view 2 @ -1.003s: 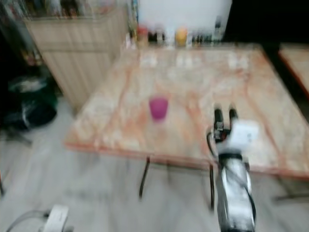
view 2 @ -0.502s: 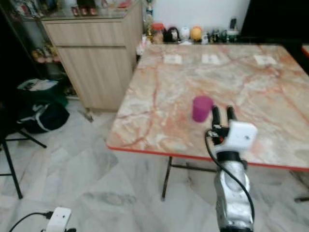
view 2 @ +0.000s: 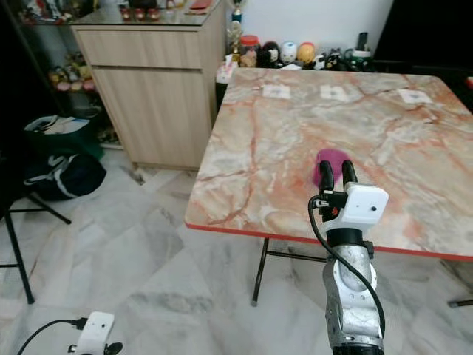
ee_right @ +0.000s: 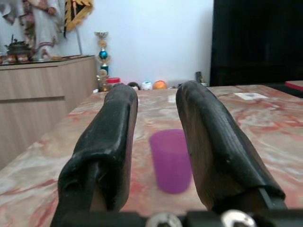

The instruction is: Setting the table

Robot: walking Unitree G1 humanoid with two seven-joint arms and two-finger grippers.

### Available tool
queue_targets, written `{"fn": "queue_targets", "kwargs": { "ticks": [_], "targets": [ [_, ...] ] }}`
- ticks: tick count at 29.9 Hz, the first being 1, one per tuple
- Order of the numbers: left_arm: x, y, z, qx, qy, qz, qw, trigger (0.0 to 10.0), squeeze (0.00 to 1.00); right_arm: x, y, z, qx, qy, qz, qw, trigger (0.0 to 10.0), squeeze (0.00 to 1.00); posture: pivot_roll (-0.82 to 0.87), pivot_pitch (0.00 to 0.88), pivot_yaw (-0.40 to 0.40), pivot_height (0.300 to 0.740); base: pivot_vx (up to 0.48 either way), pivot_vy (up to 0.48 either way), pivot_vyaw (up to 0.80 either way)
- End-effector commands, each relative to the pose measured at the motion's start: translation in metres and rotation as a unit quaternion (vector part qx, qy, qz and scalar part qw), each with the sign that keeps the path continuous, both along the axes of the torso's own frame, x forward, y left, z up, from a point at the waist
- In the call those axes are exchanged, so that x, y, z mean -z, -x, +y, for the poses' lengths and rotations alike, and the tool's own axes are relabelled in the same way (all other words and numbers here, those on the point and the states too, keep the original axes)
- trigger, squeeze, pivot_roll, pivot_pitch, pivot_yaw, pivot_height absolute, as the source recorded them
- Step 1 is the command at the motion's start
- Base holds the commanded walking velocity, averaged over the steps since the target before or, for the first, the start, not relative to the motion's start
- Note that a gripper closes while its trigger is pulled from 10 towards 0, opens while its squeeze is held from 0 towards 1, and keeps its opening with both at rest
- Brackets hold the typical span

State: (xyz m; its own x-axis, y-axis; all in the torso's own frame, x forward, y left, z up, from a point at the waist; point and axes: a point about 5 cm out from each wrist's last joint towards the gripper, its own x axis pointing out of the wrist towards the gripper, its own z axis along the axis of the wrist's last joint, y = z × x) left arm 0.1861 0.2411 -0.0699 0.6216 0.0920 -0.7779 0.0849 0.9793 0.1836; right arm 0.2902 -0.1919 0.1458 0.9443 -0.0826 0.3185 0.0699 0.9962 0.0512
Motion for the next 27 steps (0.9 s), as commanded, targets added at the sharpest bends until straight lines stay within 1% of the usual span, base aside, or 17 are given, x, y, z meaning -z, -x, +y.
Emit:
{"fn": "queue_targets", "kwargs": {
  "ticks": [1, 10, 24, 27],
  "targets": [
    [0.0002, -0.0005, -0.0011, 0.003, 0.0, 0.002, 1.0, 10.0, 0.0, 0.001, 0.0014, -0.001, 0.002, -0.001, 0.0, 1.0, 10.0, 0.0, 0.04, 0.0, 0.017, 0.74, 0.322, 0.0, 0.0],
    [-0.0029, -0.0063, -0.0012, 0.008, 0.0, -0.007, 1.0, 10.0, 0.0, 0.0007, 0.0001, -0.0009, 0.002, -0.002, 0.0, 1.0, 10.0, 0.0, 0.04, 0.0, 0.017, 0.74, 0.343, 0.0, 0.0],
    [-0.0042, -0.0096, -0.0036, 0.012, 0.002, -0.013, 1.0, 10.0, 0.0, 0.0021, 0.002, -0.0034, 0.005, 0.002, 0.004, 1.0, 10.0, 0.0, 0.04, 0.0, 0.016, 0.74, 0.371, 0.0, 0.0],
    [-0.0045, -0.0101, -0.0034, 0.013, 0.001, -0.013, 1.0, 10.0, 0.0, 0.0022, 0.0016, -0.0031, 0.003, 0.003, 0.005, 1.0, 10.0, 0.0, 0.04, 0.0, 0.016, 0.74, 0.182, 0.0, 0.0]
  ]
}}
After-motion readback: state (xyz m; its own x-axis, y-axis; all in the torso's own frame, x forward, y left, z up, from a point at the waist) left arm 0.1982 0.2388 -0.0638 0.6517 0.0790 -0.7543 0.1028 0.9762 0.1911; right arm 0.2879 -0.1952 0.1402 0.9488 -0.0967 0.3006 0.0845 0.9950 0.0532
